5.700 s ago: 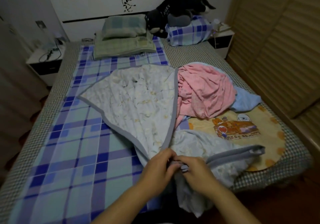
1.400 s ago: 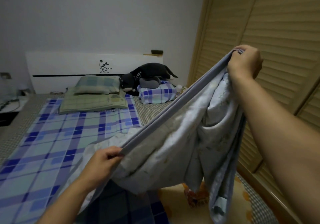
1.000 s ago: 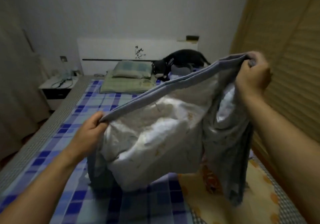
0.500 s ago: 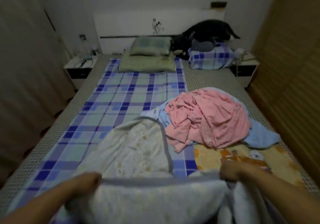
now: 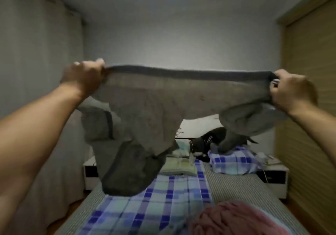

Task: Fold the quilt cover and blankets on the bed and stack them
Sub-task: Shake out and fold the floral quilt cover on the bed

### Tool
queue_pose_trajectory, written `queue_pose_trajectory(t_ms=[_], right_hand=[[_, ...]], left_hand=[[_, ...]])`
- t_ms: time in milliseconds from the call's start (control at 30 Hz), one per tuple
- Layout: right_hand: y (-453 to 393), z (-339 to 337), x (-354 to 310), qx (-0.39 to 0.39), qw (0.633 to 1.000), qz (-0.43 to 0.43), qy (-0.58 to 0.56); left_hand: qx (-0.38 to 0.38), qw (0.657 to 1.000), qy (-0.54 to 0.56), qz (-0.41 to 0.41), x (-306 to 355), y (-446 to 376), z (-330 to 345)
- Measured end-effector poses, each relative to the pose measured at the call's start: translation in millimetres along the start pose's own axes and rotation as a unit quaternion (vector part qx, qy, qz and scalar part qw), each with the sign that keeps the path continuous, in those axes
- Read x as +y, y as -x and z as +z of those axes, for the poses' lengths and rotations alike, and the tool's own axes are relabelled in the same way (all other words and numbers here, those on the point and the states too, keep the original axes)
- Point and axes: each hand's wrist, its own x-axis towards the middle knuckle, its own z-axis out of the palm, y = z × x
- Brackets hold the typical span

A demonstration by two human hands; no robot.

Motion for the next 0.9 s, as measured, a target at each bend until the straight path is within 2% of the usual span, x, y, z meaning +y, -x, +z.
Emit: queue_pose_trajectory(t_ms=[67, 100, 200, 267, 300, 333, 367, 400, 433, 467, 533, 567, 633, 667, 733, 800, 833, 900], right_hand=[[15.1, 1.0, 12.6, 0.035, 0.998, -0.041, 0.012], [23.3, 1.9, 19.2, 0.037, 0.997, -0.064, 0.013], [64.3, 13.9, 57.0, 0.001, 0.996, -0.092, 0.017], [112.8, 24.6, 91.2, -0.068, 0.990, -0.120, 0.010], [143.5, 27.3, 104.4, -0.122, 0.982, -0.147, 0.008], [178.3, 25.9, 113.0, -0.180, 0.968, -0.177, 0.011], [216.1, 25.4, 122.5, -0.231, 0.952, -0.199, 0.014], [255.3, 24.3, 133.1, -0.286, 0.937, -0.200, 0.022], [294.4, 23.7, 143.9, -0.338, 0.921, -0.191, 0.030], [332.1, 21.2, 152.5, -0.397, 0.900, -0.172, 0.046], [400.5, 22.1, 170.7, -0.486, 0.856, -0.164, 0.065], [432.2, 21.9, 177.4, -0.528, 0.830, -0.159, 0.080], [492.0, 15.8, 185.1, -0.646, 0.744, -0.130, 0.114], [523.3, 11.0, 192.9, -0.691, 0.701, -0.136, 0.110], [573.4, 0.4, 203.2, -0.757, 0.632, -0.131, 0.099], [606.1, -7.9, 205.6, -0.814, 0.559, -0.121, 0.100], [621.0, -8.7, 205.2, -0.840, 0.519, -0.123, 0.097], [635.1, -6.5, 194.1, -0.887, 0.431, -0.142, 0.092]], left_hand=[[-0.029, 0.998, -0.017, 0.058, -4.2, 16.7, 2.3], [-0.017, 0.999, -0.003, 0.043, -3.8, 23.9, 4.0], [0.080, 0.991, 0.093, -0.050, 13.6, 66.4, 11.5], [0.104, 0.972, 0.185, -0.098, 37.1, 131.0, 28.6], [0.064, 0.967, 0.222, -0.110, 47.3, 179.7, 41.8], [-0.018, 0.965, 0.240, -0.104, 56.7, 232.7, 54.8], [-0.136, 0.957, 0.239, -0.095, 65.3, 290.3, 65.4], [-0.266, 0.933, 0.225, -0.085, 74.9, 347.5, 70.4], [-0.377, 0.898, 0.218, -0.062, 82.2, 403.6, 73.4], [-0.509, 0.828, 0.231, -0.035, 89.8, 450.9, 74.7], [-0.635, 0.750, 0.185, -0.005, 110.4, 534.1, 86.6], [-0.646, 0.748, 0.147, 0.025, 129.6, 566.7, 84.5], [-0.658, 0.741, 0.122, 0.051, 161.0, 615.8, 73.4], [-0.682, 0.721, 0.110, 0.057, 172.4, 635.5, 68.0], [-0.734, 0.660, 0.124, 0.104, 184.6, 669.7, 56.9], [-0.796, 0.576, 0.124, 0.139, 194.1, 692.0, 47.5], [-0.816, 0.545, 0.124, 0.152, 196.9, 701.8, 43.4], [-0.819, 0.532, 0.134, 0.166, 201.6, 714.4, 35.9]])
